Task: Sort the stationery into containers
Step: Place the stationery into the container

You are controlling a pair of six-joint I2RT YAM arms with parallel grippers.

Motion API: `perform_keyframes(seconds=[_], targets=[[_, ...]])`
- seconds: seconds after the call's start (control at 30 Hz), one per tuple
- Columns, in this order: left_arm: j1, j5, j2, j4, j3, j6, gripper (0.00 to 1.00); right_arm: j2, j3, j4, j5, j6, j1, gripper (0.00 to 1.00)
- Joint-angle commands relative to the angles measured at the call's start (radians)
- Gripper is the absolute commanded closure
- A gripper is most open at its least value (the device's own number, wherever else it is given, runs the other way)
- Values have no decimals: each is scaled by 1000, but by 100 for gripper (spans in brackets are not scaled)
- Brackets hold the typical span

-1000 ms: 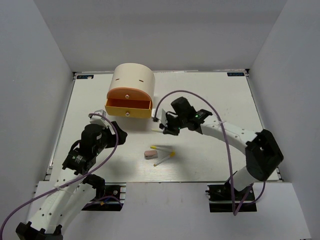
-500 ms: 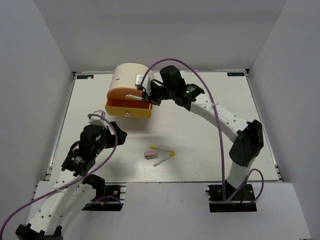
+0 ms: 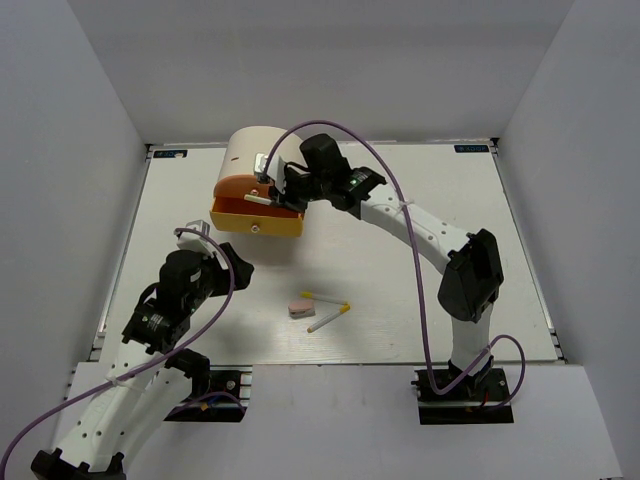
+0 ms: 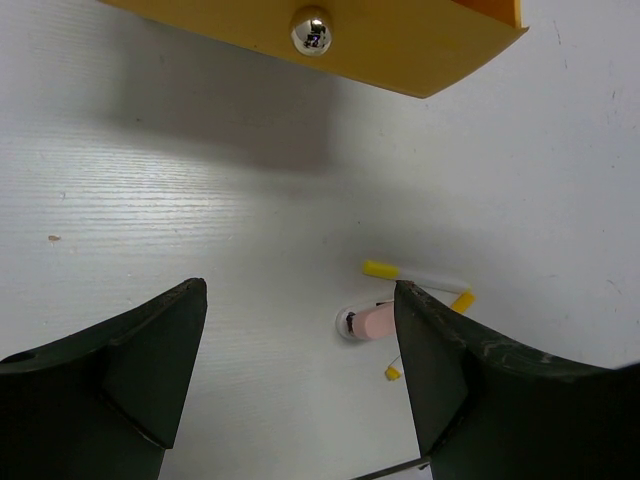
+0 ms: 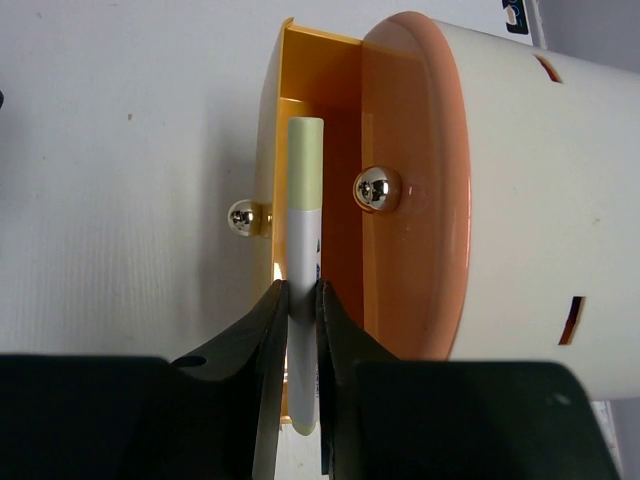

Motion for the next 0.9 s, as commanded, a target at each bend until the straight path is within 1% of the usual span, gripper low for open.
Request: perform_keyframes(seconds=[0.0,0.07,0.13,0.37,0.43,0.53,0.67,0.87], targets=[[5,13,-8,14,15,-3,15,1,10,40,-9,21,4,93],[5,23,-8,23,6,-3,15,6,2,46,-7,16,7,89],[5,48,-8,23,6,-3,15,10,-3,46,-1,13,4,89],[5,146,10,66,-3,6,15,20,-27,55,11,-10,3,82],[5,155,10,75,-12,6,15,18,-40,64,16,-13,3,80],[5,155,10,75,-12,6,15,14,-53,69,22,-18,4,78],[5,166,19,75,-12,6,15,17,-60,69,24,-21,3,73],[5,255,41,138,-12,26,15,-20,-81,72,22,-11,3,68]])
